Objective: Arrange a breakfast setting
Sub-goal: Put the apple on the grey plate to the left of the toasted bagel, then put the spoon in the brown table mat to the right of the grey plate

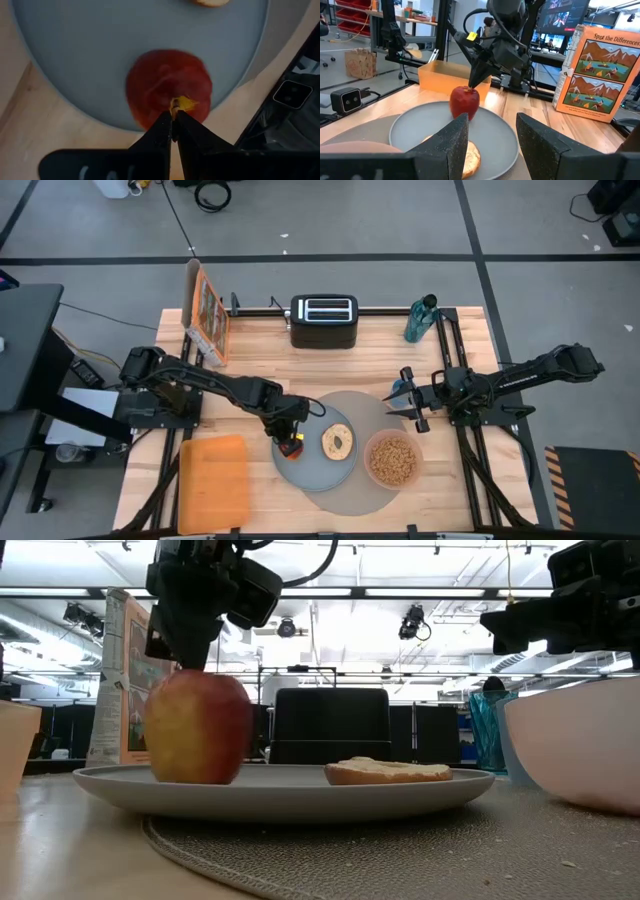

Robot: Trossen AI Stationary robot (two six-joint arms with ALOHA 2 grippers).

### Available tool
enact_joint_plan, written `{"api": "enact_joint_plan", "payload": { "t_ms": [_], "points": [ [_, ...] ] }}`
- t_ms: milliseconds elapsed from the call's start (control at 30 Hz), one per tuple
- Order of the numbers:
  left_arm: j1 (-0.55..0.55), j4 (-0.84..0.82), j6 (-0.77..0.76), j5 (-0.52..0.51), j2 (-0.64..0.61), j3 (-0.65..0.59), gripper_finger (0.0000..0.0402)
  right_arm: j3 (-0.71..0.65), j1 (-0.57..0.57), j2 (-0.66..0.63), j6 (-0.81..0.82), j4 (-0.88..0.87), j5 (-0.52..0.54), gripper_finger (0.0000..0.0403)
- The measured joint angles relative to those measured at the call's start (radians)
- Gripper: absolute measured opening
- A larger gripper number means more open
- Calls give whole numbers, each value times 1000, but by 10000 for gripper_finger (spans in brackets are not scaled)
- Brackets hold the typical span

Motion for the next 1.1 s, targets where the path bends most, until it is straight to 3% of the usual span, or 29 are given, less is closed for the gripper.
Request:
{"api": "enact_joint_plan", "payload": {
  "t_ms": [367,633,867,1100],
  "points": [
    [-1,-1,-17,-29,0,0,30,0,0,0,0,0,0,174],
    [0,36,-39,-35,0,0,118,0,0,0,0,0,0,174],
    [7,122,-57,29,-25,0,180,0,0,0,0,-1,0,174],
    [27,155,26,-117,-102,0,187,0,0,2,0,2,0,174]
  ]
}}
